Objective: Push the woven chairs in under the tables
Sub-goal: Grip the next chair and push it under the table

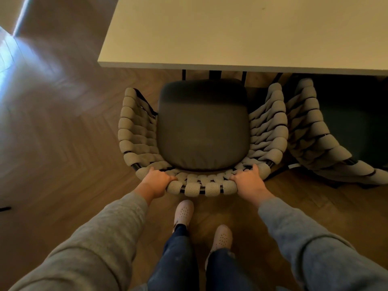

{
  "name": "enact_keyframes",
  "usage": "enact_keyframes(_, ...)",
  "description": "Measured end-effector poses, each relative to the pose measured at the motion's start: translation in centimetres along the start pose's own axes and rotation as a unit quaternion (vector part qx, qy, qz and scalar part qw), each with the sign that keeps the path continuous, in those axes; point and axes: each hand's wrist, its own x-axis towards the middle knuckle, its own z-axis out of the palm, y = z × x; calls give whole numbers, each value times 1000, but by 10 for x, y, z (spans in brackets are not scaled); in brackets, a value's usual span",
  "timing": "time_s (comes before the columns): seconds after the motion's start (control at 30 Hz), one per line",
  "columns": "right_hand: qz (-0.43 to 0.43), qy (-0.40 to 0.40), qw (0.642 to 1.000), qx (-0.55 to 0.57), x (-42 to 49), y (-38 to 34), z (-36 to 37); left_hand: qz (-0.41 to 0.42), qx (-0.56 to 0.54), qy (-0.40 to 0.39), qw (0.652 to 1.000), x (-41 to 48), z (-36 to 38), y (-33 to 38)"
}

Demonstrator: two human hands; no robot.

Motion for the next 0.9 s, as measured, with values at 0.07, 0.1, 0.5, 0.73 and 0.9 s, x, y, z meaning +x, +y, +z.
enact_keyframes(0.07,7,-2,1000,4,9,-5,-7,2,4,3,1000,4,-2,-11)
enact_keyframes(0.1,10,-6,1000,5,13,-9,-10,1,8,3,1000,6,-3,-17)
enact_keyframes(0.5,31,1,999,17,61,-40,-52,14,28,5,1000,28,-21,-89)
enact_keyframes(0.73,29,5,1000,1,85,-38,-64,19,33,8,999,41,-36,-107)
enact_keyframes(0.9,26,7,1000,1,96,-34,-66,17,47,-3,999,46,-44,-112)
